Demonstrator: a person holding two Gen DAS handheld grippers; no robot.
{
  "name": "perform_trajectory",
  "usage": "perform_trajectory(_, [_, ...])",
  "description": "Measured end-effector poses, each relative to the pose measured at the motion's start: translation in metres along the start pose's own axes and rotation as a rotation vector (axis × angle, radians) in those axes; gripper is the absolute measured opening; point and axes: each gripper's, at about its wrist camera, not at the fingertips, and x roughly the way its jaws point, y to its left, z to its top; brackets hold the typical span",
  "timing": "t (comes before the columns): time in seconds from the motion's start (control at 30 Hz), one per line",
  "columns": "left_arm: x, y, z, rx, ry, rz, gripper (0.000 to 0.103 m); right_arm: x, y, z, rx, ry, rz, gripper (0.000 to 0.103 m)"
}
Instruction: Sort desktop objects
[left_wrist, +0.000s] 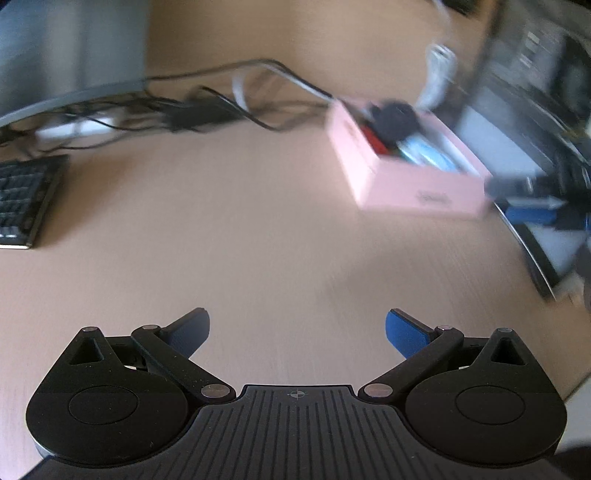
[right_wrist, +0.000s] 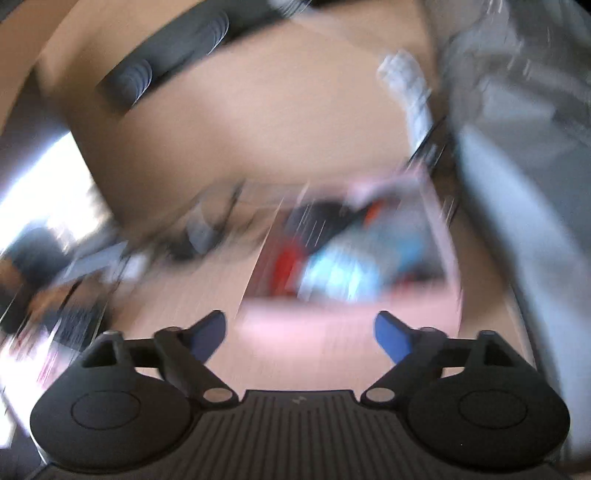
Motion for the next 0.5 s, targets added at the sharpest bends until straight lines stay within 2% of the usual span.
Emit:
perform_trajectory(0.07, [-0.001,0.003,-0.008,0.018,0.027,-0.007,0.103,-0.014,-0.01,-0.031,-0.006,0.092,0.027,0.094])
perform_trajectory(0.13, [0.003,0.007,-0.014,-0.006,0.043,0.021,0.103,-0.024,-0.016,-0.056,-0.023,0.116,-0.037,0.097])
perform_trajectory(0.2, [0.008,0.008,-0.017,-0.051,0.037,0.035,0.103,-0.024,-0.024,-0.076,-0.033,0.109,-0.159,0.098])
perform_trajectory(0.27, [0.015,0.006,-0.019,-0.072,-0.002,0.054,0.103,-0.021,-0.023,-0.089,-0.063,0.087,-0.23,0.098])
perform_trajectory(0.33, [0.024,0.003,-0.019,-0.074,-0.03,0.077,0.103,-0.017,-0.017,-0.095,-0.085,0.058,-0.249,0.103])
perform_trajectory(0.5, [0.045,-0.006,-0.012,-0.041,-0.09,0.099,0.103,0.003,0.0,-0.105,-0.157,0.031,-0.311,0.103])
